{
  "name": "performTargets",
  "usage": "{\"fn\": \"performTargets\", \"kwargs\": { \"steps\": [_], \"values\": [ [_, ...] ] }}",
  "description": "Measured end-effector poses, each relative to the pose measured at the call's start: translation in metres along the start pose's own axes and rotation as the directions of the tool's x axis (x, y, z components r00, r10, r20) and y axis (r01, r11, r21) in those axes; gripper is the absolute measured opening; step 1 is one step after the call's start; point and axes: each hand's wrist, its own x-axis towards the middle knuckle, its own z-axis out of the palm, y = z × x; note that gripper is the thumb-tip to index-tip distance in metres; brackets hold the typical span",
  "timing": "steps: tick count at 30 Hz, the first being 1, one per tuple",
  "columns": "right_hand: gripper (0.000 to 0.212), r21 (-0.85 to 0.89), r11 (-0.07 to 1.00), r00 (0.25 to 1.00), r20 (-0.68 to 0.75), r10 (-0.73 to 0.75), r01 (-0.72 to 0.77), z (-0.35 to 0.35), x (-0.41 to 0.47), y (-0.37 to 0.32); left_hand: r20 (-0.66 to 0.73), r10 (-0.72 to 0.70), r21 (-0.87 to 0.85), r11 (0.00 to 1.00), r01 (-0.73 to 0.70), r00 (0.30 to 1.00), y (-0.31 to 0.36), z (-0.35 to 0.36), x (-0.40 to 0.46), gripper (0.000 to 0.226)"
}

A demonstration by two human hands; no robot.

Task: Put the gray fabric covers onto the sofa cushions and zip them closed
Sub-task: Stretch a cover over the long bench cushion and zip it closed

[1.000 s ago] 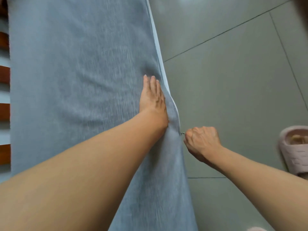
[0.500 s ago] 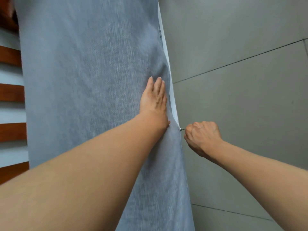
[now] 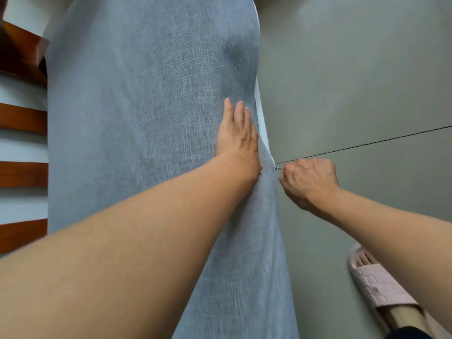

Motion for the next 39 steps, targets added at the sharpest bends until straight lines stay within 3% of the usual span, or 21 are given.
{"fn": "performTargets", "kwargs": {
  "steps": [12, 20, 25, 32, 39],
  "values": [
    [0.034, -0.042, 0.989, 0.989, 0.046, 0.144, -0.142, -0.044, 0.093, 0.006, -0.068, 0.044, 0.021, 0.999, -0.042, 0.997, -0.077, -0.021, 0.080, 0.075],
    [0.028, -0.066, 0.984, 0.986, -0.024, 0.162, -0.164, -0.078, 0.159, 0.018, -0.078, 0.035, -0.015, 0.999, -0.037, 0.996, -0.116, -0.036, 0.124, 0.075],
    [0.026, -0.091, 0.986, 0.989, -0.060, 0.134, -0.139, -0.104, 0.213, 0.033, -0.052, 0.063, -0.039, 0.997, -0.065, 0.997, -0.138, -0.046, 0.161, 0.076],
    [0.027, -0.101, 0.984, 0.990, -0.006, 0.144, -0.144, -0.144, 0.290, 0.056, -0.006, 0.058, -0.070, 0.996, -0.058, 0.998, -0.189, -0.067, 0.221, 0.078],
    [0.025, -0.135, 0.990, 0.992, 0.123, -0.007, 0.024, -0.173, 0.333, 0.074, 0.044, 0.072, -0.044, 0.997, -0.070, 0.996, -0.247, -0.091, 0.273, 0.078]
  ]
}}
